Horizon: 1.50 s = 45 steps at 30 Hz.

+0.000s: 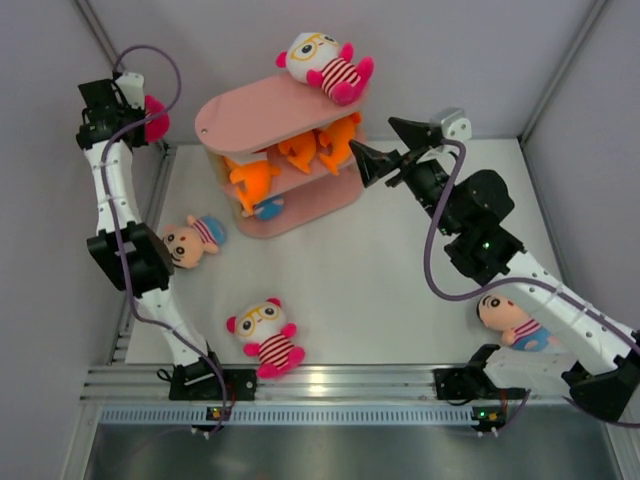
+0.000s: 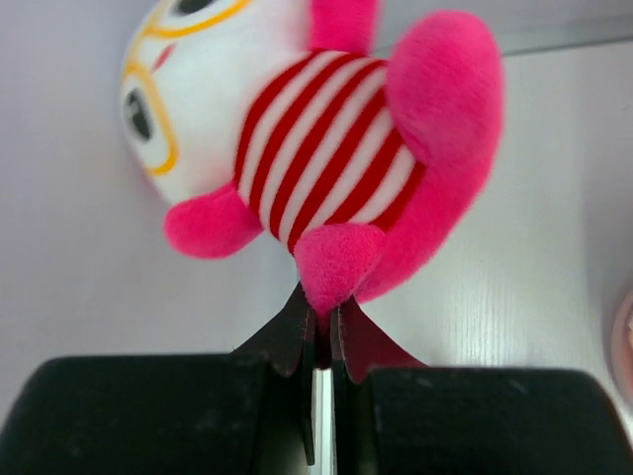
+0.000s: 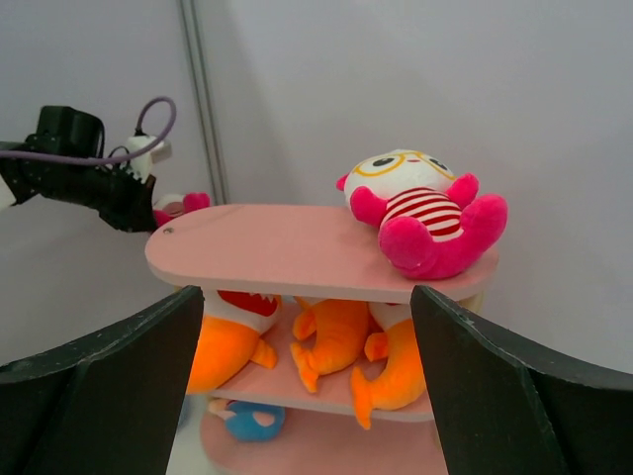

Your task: Place and organize the stuffed toys onto the shelf

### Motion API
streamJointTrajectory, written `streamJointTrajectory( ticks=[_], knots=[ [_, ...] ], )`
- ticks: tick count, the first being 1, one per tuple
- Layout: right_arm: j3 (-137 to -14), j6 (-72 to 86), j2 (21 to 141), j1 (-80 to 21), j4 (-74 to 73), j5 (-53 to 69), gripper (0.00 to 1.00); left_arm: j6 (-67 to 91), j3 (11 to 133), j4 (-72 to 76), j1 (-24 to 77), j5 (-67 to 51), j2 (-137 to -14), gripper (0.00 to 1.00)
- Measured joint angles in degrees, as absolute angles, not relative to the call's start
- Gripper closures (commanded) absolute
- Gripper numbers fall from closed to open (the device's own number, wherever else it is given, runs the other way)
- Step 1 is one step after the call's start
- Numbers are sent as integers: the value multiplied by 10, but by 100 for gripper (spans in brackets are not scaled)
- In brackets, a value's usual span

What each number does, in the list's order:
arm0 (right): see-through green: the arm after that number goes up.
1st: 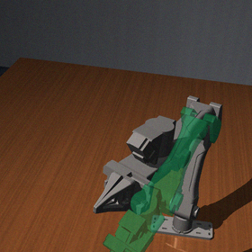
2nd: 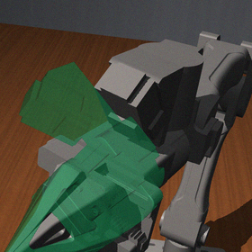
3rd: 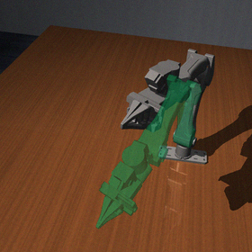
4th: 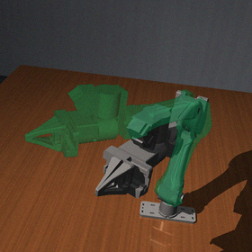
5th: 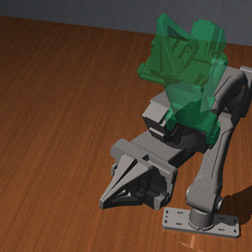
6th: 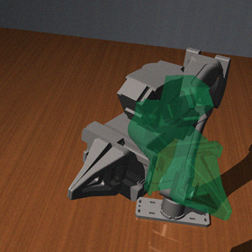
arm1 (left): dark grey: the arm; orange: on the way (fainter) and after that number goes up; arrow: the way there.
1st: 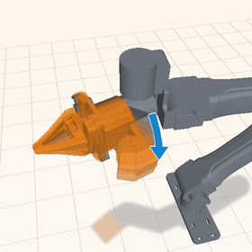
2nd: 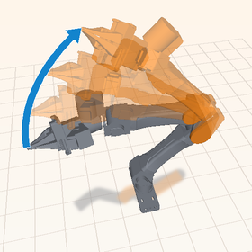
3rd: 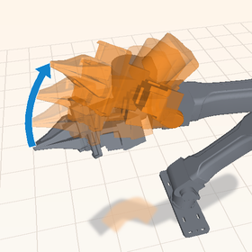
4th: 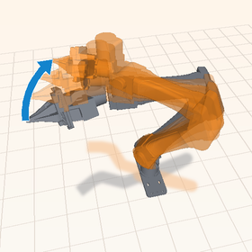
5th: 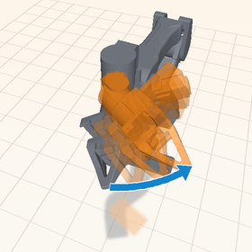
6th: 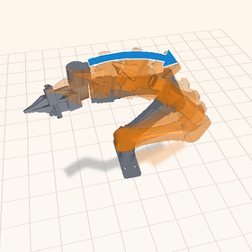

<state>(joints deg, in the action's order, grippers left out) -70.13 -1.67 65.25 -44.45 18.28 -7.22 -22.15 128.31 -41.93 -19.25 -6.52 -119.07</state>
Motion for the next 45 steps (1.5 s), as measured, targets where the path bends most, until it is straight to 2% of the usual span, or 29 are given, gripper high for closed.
streamJointTrajectory(
  ticks=[10, 17, 22, 32, 37, 45],
  knots=[
    [-680, 4, 575, -444, 148, -74, 15, -192, 1226, -416, -176, -136, -1008, 100],
    [-679, 18, 557, -444, 112, -74, 14, -207, 1202, -439, -41, -140, -921, 100],
    [-679, 26, 557, -444, 79, -74, 15, -203, 1202, -449, 16, -156, -886, 100],
    [-679, 35, 557, -444, 60, -74, 15, -240, 1195, -481, 211, -100, -909, 100],
    [-679, 37, 556, -444, 59, -74, 15, -239, 1208, -482, 219, -45, -959, 100],
    [-679, 37, 557, -444, 59, -75, 14, -248, 1219, -482, 218, -37, -967, 100]
  ],
)
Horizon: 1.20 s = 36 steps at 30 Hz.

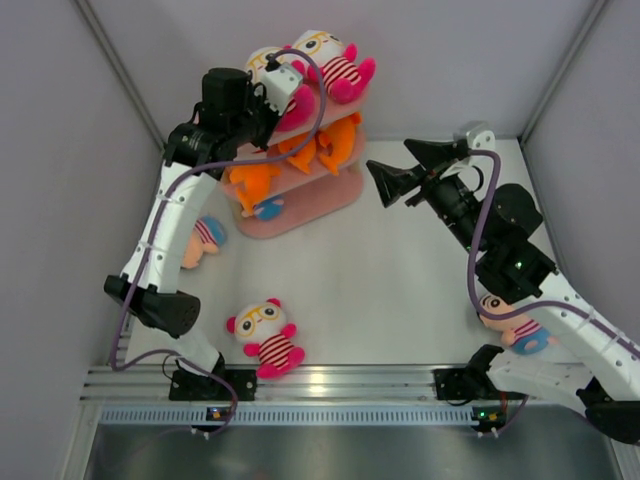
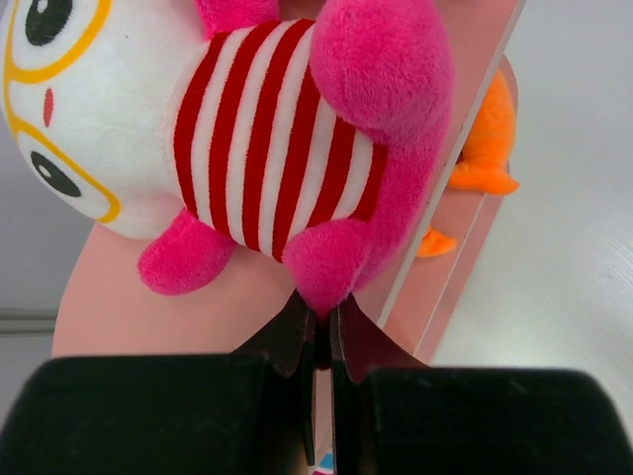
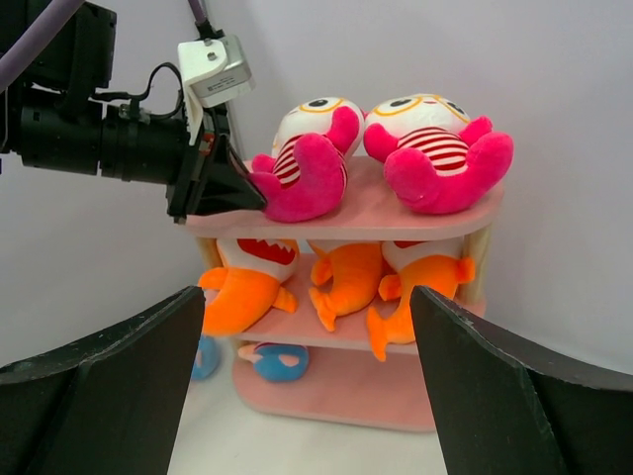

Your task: Place and organize the stuffed toys onto the shelf

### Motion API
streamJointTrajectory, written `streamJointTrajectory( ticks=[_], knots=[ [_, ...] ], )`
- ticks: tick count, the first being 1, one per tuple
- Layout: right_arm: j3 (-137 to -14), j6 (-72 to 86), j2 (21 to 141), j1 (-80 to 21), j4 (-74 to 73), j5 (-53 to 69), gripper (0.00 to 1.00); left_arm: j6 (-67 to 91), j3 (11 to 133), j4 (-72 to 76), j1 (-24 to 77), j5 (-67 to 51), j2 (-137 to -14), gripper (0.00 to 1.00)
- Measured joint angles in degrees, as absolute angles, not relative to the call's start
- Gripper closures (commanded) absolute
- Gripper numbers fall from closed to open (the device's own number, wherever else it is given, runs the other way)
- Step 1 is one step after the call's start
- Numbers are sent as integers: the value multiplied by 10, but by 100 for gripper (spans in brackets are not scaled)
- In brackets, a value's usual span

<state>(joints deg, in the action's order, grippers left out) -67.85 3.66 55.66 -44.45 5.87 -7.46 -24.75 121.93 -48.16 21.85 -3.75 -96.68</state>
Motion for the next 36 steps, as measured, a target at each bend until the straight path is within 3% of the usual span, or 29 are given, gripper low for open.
streamJointTrajectory(
  ticks=[2, 3, 4, 7, 9, 17, 23, 29, 36],
  knots=[
    [-679, 37, 558, -444, 58, -74, 14, -250, 1222, -482, 218, -38, -969, 92],
    [-679, 36, 559, -444, 58, -74, 13, -251, 1222, -482, 218, -38, -969, 77],
    [-679, 36, 561, -444, 55, -74, 12, -253, 1222, -482, 218, -38, -969, 49],
    [-679, 33, 570, -444, 37, -67, 12, -253, 1221, -482, 218, -38, -968, 17],
    [-679, 28, 582, -444, 11, -51, 11, -251, 1218, -482, 218, -38, -962, 11],
    [-657, 19, 687, -464, -98, 85, 13, -253, 1124, -479, 218, 1, -836, 2],
    [-555, 5, 777, -590, -118, 154, 13, -260, 985, -481, 213, 93, -682, 2],
    [-508, -85, 804, -753, -107, 159, 14, -254, 854, -507, 132, 116, -598, 2],
    [-512, -169, 870, -785, -50, 170, 17, -235, 725, -537, 46, 108, -505, 2]
  ],
)
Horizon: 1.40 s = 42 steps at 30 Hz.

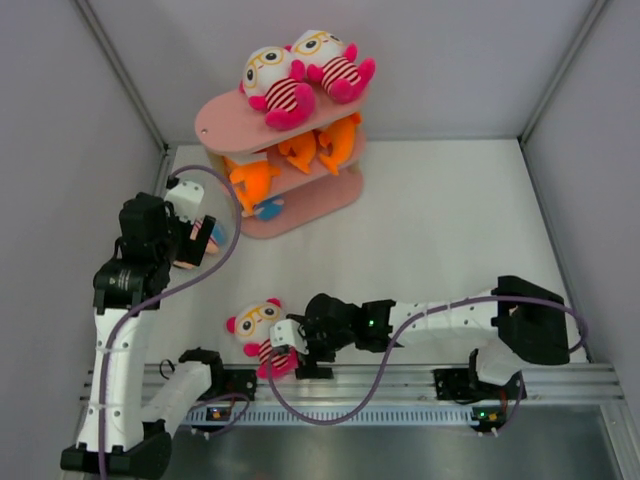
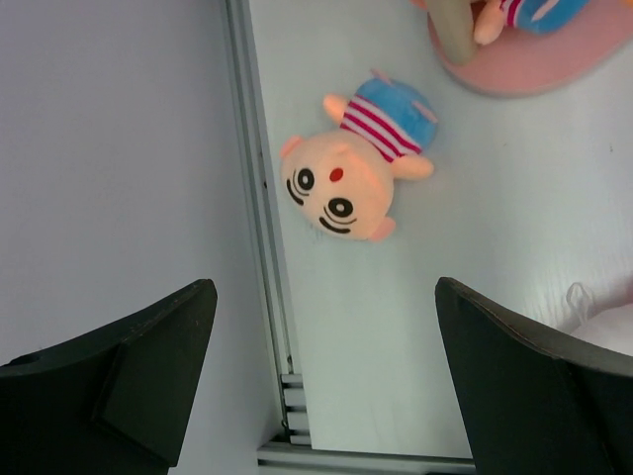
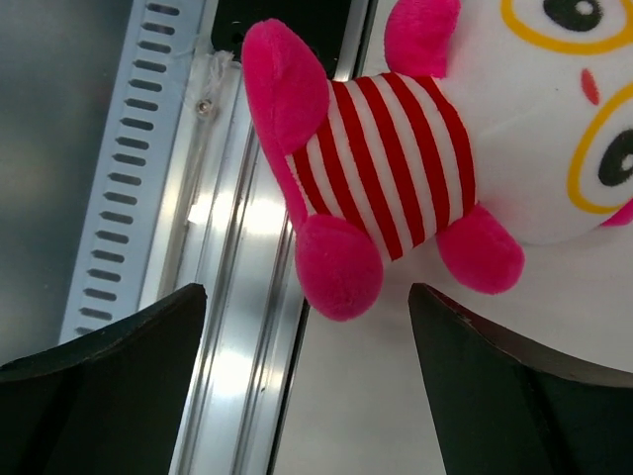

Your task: Place and organize the stuffed toys onto the shelf

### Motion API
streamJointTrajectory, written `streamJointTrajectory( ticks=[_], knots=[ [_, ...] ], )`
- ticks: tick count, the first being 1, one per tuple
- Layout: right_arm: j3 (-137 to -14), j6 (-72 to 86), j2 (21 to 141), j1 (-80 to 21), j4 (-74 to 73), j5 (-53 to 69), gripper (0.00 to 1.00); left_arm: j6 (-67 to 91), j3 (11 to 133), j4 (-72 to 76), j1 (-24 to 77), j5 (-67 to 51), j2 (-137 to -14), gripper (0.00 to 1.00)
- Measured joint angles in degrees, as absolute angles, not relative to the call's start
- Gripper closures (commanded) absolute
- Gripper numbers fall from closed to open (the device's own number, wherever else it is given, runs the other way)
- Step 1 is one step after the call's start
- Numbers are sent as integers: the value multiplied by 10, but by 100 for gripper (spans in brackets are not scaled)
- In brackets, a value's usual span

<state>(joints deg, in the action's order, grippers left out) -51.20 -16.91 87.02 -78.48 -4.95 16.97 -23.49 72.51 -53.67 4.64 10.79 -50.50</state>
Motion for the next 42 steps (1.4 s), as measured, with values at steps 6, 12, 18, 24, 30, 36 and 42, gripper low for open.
streamJointTrajectory(
  ticks=[6, 12, 18, 24, 30, 36, 42],
  knots=[
    [-533, -196, 963, -786, -17, 134, 24, -227, 696, -549, 28, 106, -465, 2],
    [-563, -196, 1021, -786, 1, 101, 72, -221, 696, -549, 22, 91, -463, 2],
    [-575, -192, 1001, -786, -8, 93, 100, -228, 714, -595, 20, -7, -478, 5],
    [-594, -166, 918, -780, -48, 84, 100, -277, 744, -681, 22, -189, -479, 2],
    [-686, -120, 851, -739, -129, 71, 100, -328, 799, -748, 26, -310, -479, 2],
    [-776, -102, 824, -710, -198, 34, 100, -349, 864, -763, 32, -414, -482, 2],
    [-850, -91, 839, -703, -260, 26, 100, -362, 900, -768, 32, -488, -494, 2]
  ],
)
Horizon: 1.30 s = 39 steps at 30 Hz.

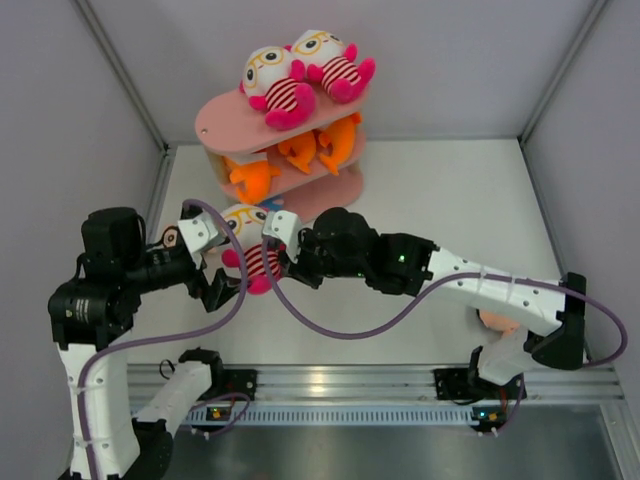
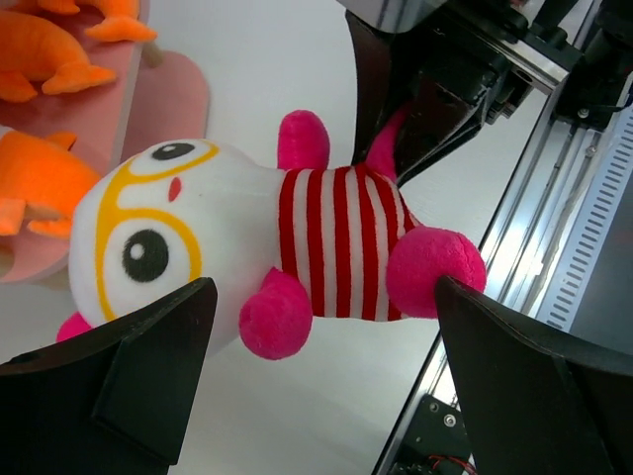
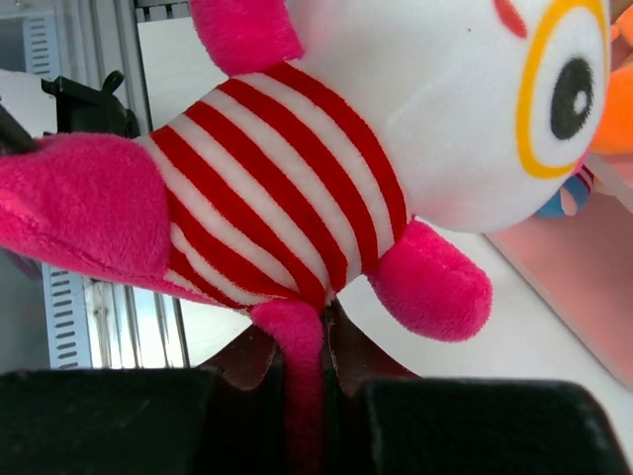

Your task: Place and organize the stuffed toys onto the shelf

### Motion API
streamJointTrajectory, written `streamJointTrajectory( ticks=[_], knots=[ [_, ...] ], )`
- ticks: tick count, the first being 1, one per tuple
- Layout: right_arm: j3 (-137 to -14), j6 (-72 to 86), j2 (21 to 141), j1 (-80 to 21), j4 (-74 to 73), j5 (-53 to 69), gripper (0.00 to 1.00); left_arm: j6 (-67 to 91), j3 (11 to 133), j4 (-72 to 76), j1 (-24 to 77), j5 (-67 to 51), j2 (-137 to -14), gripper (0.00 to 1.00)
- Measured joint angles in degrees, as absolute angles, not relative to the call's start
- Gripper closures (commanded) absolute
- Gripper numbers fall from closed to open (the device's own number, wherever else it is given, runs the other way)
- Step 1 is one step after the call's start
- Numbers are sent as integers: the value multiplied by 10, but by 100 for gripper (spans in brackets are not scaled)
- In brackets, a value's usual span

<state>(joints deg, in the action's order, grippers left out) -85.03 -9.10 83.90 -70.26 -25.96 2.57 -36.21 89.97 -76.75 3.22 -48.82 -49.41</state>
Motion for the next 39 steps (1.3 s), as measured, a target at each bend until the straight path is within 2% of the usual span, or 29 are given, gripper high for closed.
streamJointTrajectory(
  ticks=[8, 18, 35, 38, 39],
  knots=[
    [-921, -80, 884, -685, -300, 29, 100, -373, 915, -770, 32, -516, -512, 2],
    [-923, -69, 889, -650, -311, 36, 100, -378, 942, -772, 40, -528, -509, 2],
    [-924, -84, 889, -669, -309, 90, 100, -423, 921, -773, 41, -492, -550, 2],
    [-933, -86, 889, -670, -309, 96, 100, -429, 912, -774, 41, -493, -550, 27],
    [-938, -86, 889, -670, -308, 98, 100, -430, 911, -774, 41, -493, -551, 40]
  ],
)
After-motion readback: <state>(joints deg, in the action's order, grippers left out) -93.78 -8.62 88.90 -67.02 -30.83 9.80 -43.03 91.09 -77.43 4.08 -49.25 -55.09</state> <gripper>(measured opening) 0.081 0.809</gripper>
